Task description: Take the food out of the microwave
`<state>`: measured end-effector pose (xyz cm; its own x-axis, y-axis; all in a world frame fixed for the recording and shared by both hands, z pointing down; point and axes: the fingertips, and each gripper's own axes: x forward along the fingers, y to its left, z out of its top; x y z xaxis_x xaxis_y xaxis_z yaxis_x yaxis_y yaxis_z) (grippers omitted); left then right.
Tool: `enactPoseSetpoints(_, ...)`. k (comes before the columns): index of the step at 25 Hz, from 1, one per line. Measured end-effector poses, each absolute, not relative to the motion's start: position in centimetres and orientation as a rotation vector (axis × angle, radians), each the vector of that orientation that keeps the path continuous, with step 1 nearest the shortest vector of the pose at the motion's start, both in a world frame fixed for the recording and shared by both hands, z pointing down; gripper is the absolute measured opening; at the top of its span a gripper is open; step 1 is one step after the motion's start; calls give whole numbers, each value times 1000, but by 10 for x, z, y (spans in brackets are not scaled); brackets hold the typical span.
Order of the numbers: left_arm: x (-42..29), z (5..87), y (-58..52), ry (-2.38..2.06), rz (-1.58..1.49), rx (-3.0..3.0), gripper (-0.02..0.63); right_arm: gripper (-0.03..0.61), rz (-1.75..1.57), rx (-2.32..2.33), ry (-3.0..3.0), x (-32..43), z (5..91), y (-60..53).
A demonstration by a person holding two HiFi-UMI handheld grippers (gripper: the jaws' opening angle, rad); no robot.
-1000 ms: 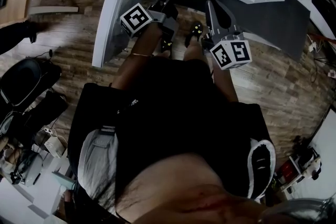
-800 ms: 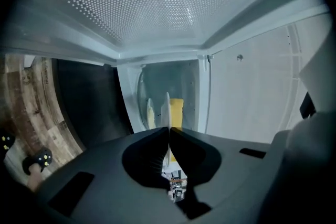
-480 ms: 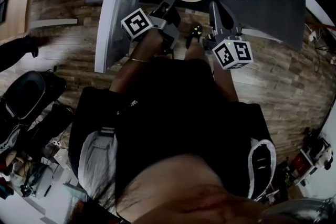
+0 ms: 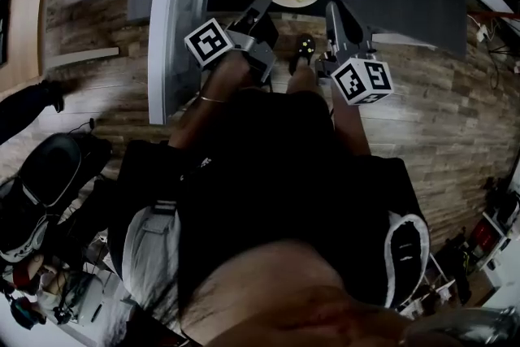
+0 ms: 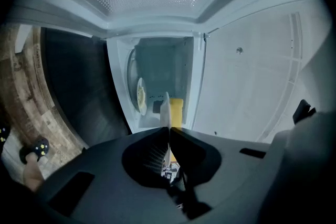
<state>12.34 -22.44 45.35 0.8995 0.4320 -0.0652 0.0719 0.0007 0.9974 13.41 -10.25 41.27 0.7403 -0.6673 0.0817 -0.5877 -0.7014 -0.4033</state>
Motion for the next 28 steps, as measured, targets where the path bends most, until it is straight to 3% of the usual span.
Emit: enactPoseSetpoints(28, 111, 437, -163, 578, 426, 1517, 15, 12, -304, -2555, 739, 129, 416, -32)
